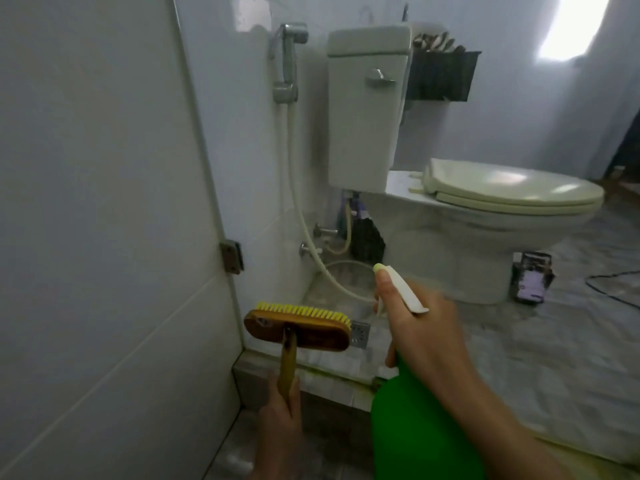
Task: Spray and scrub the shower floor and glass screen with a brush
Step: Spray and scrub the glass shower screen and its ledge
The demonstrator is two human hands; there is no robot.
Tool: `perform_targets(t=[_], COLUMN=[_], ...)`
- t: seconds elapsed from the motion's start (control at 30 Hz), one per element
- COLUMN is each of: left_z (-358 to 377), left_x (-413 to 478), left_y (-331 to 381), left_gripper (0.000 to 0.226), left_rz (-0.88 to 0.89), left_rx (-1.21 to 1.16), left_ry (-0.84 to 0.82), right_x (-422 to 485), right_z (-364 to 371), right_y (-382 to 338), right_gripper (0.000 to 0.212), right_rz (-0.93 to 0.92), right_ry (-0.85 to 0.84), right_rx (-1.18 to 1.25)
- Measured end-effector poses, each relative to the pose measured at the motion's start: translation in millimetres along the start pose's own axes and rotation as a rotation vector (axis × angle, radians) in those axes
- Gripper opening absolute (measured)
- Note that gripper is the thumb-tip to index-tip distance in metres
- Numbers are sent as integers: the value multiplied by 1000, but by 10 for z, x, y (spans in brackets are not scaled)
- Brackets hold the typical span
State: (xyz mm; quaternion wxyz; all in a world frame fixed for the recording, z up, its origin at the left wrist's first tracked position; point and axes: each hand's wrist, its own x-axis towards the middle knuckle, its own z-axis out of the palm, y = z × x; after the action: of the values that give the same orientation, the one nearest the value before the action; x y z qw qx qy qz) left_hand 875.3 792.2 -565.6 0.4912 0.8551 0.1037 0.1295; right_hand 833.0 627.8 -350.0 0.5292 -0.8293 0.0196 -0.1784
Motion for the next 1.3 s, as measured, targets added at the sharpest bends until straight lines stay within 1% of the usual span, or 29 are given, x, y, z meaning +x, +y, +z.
perform_targets(t=[0.03,0.1,0.13,0.2,0.27,0.3,0.33,0.4,0.43,0.47,0.5,0.57,0.63,0.67,0.73,0.77,0.83,0.9,0.93,1.0,1.1,1.17,1.23,1.3], left_z=[-51,-186,-273,-377,-283,-179,-66,111,140,114,44,-134,-292,-306,-224,-130,26,52,24,-80,-246,-192,-102,-78], left_x=[-30,98,197,377,401,310,193,-59,-125,-137,-92,90,303,364,301,198,-60,-209,-207,-107,130,187,80,-92], left_y=[-2,217,401,742,802,623,421,-76,-277,-375,-352,-64,326,423,392,213,-227,-518,-555,-418,-17,83,-45,-315], left_gripper=[51,61,55,32,20,21,27,47,49,46,46,47,36,31,31,36,48,54,53,47,32,31,36,41], left_rz=[25,202,282,391,440,435,394,219,162,148,171,291,388,407,377,338,199,111,108,160,234,256,179,84], left_rx=[7,-55,-90,-143,-131,-86,-61,7,78,129,133,57,-28,-59,-72,-52,-20,82,133,166,43,-7,-17,41], left_ry=[5,124,176,242,266,258,216,72,27,9,18,93,159,186,184,154,57,11,14,53,145,170,104,20], right_x=[-18,-9,6,50,67,35,18,-46,-70,-86,-92,-96,-87,-92,-126,-154,-214,-236,-236,-232,-246,-278,-330,-371], right_z=[9,18,21,36,52,81,93,128,147,164,176,200,236,260,279,281,265,249,242,233,236,230,222,214], right_y=[23,58,72,100,137,177,209,297,335,366,391,404,418,439,480,511,569,600,608,612,629,666,710,738], right_gripper=[57,59,60,63,64,65,64,60,59,59,60,61,61,61,61,60,60,59,61,63,63,61,59,59], right_rz=[7,19,17,-8,-19,-15,-7,3,7,9,11,8,4,5,5,10,17,14,14,13,-11,-27,-11,10], right_ry=[-10,-27,-23,6,33,36,44,44,32,13,-4,-19,-6,8,35,41,41,21,6,-15,3,24,25,19], right_rx=[-14,-21,-15,5,19,30,36,28,20,20,21,19,33,41,49,55,70,69,61,41,40,47,58,52])
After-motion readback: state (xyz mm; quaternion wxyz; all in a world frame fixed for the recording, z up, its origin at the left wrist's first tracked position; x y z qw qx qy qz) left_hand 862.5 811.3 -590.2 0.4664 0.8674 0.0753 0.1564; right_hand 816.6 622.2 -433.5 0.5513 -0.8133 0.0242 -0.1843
